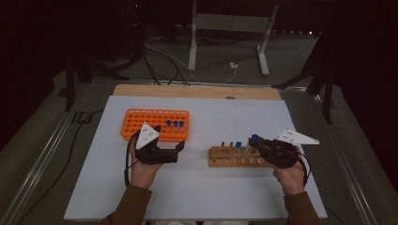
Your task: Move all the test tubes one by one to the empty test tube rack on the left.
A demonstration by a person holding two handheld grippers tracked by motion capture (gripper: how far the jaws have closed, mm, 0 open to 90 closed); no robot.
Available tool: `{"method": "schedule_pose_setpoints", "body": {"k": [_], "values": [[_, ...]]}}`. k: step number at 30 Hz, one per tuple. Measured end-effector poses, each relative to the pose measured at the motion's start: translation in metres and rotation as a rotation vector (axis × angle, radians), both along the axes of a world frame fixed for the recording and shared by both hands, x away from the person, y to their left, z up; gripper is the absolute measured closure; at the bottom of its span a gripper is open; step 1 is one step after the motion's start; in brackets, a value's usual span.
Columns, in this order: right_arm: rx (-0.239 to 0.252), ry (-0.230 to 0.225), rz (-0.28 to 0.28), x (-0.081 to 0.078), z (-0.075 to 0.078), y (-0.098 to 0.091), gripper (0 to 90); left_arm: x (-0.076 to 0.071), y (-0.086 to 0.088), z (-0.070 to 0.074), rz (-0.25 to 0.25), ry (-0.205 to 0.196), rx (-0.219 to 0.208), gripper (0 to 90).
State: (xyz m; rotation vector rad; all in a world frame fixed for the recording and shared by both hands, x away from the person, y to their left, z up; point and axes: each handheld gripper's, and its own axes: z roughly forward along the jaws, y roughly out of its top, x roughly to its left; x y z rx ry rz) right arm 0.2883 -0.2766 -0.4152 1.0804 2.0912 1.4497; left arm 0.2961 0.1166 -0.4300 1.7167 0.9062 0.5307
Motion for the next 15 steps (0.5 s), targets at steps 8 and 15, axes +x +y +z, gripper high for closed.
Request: {"method": "schedule_pose_setpoints", "body": {"k": [8,15], "values": [[-0.012,-0.046,0.039,-0.011,0.02,0.004,77.1,-0.001,-0.021,0.007,-0.068,-0.001,-0.007,1.8],[-0.027,-0.039,0.081,-0.014,0.023,0.014,77.0,-0.001,-0.041,0.009,-0.122,0.001,-0.014,3.5]]}}
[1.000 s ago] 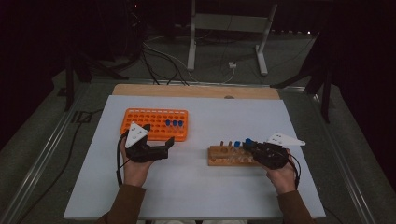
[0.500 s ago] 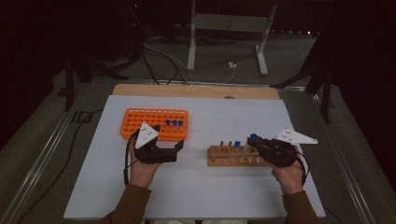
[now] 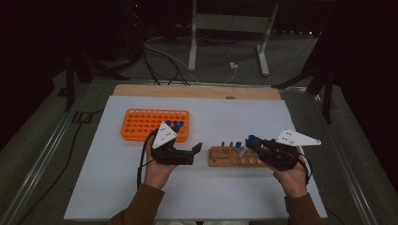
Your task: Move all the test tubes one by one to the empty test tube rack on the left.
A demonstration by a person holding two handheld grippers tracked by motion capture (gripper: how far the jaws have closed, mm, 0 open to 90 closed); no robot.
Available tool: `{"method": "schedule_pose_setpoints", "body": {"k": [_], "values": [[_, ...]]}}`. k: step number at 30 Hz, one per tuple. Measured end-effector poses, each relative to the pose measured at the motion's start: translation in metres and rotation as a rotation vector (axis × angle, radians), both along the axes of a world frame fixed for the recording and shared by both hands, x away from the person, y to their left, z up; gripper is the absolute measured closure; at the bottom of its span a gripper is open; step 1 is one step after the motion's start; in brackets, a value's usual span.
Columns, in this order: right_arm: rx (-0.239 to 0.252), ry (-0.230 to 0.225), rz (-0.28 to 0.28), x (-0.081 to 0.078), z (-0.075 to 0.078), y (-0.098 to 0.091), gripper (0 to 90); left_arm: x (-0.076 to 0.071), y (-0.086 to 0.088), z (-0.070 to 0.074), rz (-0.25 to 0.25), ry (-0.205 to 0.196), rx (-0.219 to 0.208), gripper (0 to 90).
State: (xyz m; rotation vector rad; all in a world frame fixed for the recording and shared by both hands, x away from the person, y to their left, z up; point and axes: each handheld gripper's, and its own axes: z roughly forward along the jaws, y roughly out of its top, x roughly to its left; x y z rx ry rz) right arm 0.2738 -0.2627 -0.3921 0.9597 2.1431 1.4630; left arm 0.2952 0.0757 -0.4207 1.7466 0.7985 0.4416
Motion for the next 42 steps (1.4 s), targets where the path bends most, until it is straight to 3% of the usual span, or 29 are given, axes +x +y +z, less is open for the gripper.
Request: {"method": "schedule_pose_setpoints", "body": {"k": [8,15,20,27,36,42], "values": [[0.009,0.01,0.032,-0.002,0.002,0.007,77.0,-0.002,-0.026,-0.002,-0.084,0.016,0.001,6.5],[0.024,0.02,0.054,-0.004,0.002,0.014,76.9,-0.004,-0.045,-0.007,-0.14,0.017,0.032,9.7],[0.011,0.032,0.076,-0.004,-0.001,0.025,76.9,-0.009,-0.055,-0.009,-0.176,-0.007,0.037,18.3],[0.014,0.036,0.091,-0.004,-0.002,0.032,76.9,-0.011,-0.068,-0.013,-0.236,0.007,0.056,32.5],[0.01,0.041,0.111,-0.005,-0.003,0.038,76.9,-0.013,-0.08,-0.017,-0.298,0.002,0.048,60.5],[0.009,0.049,0.123,-0.005,-0.004,0.04,77.0,-0.015,-0.082,-0.016,-0.316,-0.017,0.031,69.1]]}}
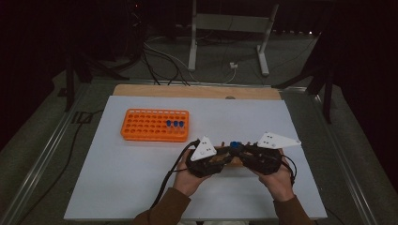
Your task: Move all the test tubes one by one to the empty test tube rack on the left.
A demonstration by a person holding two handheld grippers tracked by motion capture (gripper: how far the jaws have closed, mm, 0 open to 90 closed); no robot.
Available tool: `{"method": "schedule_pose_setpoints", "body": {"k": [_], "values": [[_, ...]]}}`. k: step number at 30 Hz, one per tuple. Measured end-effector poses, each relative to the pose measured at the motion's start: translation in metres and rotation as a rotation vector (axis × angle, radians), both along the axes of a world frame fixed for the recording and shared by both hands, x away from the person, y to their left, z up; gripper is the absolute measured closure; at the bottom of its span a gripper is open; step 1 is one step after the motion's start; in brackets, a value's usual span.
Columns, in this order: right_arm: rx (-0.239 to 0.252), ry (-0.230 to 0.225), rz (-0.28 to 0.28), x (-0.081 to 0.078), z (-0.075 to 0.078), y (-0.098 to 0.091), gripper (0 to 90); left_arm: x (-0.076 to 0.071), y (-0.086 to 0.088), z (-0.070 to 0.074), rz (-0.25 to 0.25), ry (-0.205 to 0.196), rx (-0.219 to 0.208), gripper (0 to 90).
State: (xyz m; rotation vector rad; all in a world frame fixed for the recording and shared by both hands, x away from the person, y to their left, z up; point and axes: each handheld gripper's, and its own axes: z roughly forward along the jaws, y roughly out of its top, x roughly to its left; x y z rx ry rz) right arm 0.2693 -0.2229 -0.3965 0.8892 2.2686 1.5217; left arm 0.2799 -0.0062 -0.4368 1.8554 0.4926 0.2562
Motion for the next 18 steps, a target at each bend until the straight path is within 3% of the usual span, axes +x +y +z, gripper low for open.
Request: {"method": "schedule_pose_setpoints", "body": {"k": [5,12,18], "values": [[0.007,0.007,0.004,0.0005,-0.0007,-0.0001,77.0,-0.0005,0.0006,0.0005,-0.001,-0.011,-0.006,76.4],[0.012,0.005,0.01,0.0007,-0.0003,-0.0009,76.1,-0.0012,0.0005,0.0007,-0.008,-0.025,-0.005,78.4],[0.041,0.003,0.008,0.0009,0.0018,-0.0054,62.8,0.0027,0.004,-0.0001,0.026,-0.016,0.004,78.5]]}}
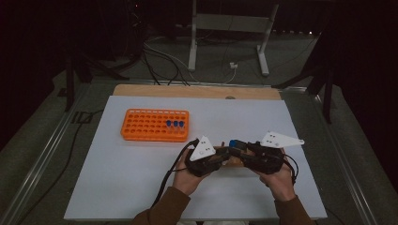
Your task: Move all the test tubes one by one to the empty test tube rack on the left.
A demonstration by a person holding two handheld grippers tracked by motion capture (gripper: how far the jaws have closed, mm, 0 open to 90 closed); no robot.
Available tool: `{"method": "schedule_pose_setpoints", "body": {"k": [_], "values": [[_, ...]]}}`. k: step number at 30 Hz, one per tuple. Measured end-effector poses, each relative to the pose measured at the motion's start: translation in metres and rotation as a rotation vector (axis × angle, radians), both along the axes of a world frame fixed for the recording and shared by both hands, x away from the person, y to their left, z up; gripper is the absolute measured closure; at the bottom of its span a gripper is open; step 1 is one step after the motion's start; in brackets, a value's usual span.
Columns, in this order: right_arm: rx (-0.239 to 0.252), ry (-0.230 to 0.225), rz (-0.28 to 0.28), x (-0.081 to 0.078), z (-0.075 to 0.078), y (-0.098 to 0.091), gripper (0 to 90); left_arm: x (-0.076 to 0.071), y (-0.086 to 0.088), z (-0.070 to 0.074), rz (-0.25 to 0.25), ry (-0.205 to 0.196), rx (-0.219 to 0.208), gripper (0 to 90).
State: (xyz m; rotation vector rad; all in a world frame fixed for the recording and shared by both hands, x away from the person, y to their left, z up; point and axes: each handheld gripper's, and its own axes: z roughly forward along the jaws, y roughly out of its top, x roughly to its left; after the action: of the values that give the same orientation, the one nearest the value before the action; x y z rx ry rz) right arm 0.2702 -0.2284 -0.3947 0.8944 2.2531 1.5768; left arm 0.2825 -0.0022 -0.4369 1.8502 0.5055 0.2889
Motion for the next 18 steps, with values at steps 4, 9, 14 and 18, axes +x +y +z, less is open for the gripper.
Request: {"method": "schedule_pose_setpoints", "body": {"k": [4,9,14,18], "values": [[0.022,0.0,-0.012,0.001,0.001,-0.004,52.0,0.003,0.007,0.001,0.029,0.005,0.002,78.5],[0.024,-0.006,-0.04,0.003,0.0,-0.007,39.3,0.006,0.016,0.004,0.065,0.005,-0.006,78.5],[0.024,-0.017,-0.082,0.004,-0.001,-0.012,20.1,0.008,0.029,0.006,0.1,0.005,-0.021,78.5],[0.032,-0.025,-0.104,0.005,0.0,-0.017,12.9,0.01,0.04,0.008,0.128,0.007,-0.032,78.4]]}}
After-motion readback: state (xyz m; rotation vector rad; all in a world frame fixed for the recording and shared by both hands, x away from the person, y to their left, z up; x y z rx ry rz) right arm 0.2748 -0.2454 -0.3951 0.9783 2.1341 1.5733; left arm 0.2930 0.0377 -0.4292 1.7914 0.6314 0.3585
